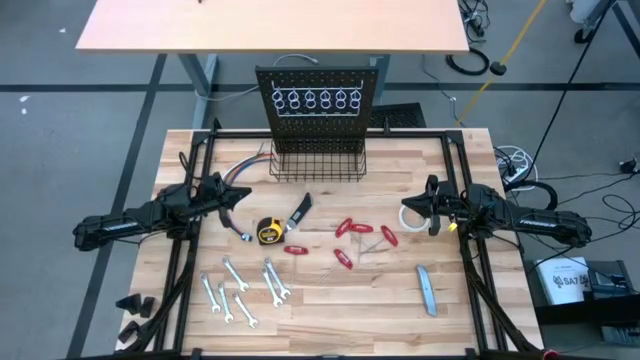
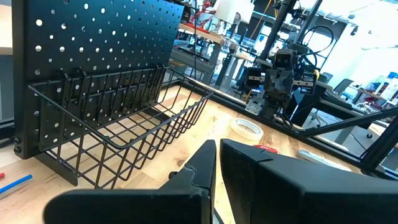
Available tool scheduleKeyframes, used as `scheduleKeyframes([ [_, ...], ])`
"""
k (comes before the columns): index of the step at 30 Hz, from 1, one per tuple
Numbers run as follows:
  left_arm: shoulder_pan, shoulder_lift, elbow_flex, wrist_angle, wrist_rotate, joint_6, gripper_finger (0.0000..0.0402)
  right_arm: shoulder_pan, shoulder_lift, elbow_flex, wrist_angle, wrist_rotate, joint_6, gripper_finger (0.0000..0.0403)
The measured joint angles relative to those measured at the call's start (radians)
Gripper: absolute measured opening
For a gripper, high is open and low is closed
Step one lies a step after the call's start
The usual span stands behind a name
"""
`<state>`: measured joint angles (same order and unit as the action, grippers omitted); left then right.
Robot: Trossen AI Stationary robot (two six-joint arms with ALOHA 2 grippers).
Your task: Hang tools onto peg board
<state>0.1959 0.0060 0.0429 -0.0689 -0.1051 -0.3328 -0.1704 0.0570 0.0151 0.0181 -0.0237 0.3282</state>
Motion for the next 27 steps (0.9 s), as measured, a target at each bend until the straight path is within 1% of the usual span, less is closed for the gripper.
scheduleKeyframes([
  [3, 0.0, 0.0, 0.0, 0.0, -0.001, 0.026, 0.0028, 0.0, 0.0, 0.0, 0.004, 0.001, 0.0, 0.0],
  [7, 0.0, 0.0, 0.0, 0.0, -0.006, 0.226, 0.0028, 0.0, 0.0, 0.0, 0.01, 0.001, -0.006, 0.0],
  [11, 0.0, 0.0, 0.0, 0.0, -0.006, 0.316, 0.0028, 0.0, 0.0, 0.0, 0.013, 0.001, -0.059, 0.0],
  [15, 0.0, 0.0, 0.0, 0.0, -0.006, 0.315, 0.0028, 0.0, 0.0, 0.0, 0.024, 0.019, -0.149, 0.0],
  [18, 0.0, 0.0, 0.0, 0.001, -0.006, 0.32, 0.0028, 0.0, 0.0, -0.001, 0.033, 0.025, -0.157, 0.0],
  [20, 0.0, 0.0, 0.0, 0.009, -0.006, 0.285, 0.0028, 0.0, 0.0, -0.001, 0.071, 0.025, -0.157, 0.0],
  [22, 0.0, 0.0, -0.002, 0.025, -0.006, 0.203, 0.0028, 0.001, 0.0, -0.001, 0.118, 0.006, -0.157, 0.0],
  [24, 0.0, 0.0, -0.002, 0.042, -0.006, 0.135, 0.0028, 0.002, 0.0, -0.001, 0.169, -0.038, -0.157, 0.0],
  [27, 0.0, 0.0, -0.002, 0.042, -0.006, 0.134, 0.0028, 0.002, 0.0, 0.0, 0.245, -0.063, -0.114, 0.0],
])
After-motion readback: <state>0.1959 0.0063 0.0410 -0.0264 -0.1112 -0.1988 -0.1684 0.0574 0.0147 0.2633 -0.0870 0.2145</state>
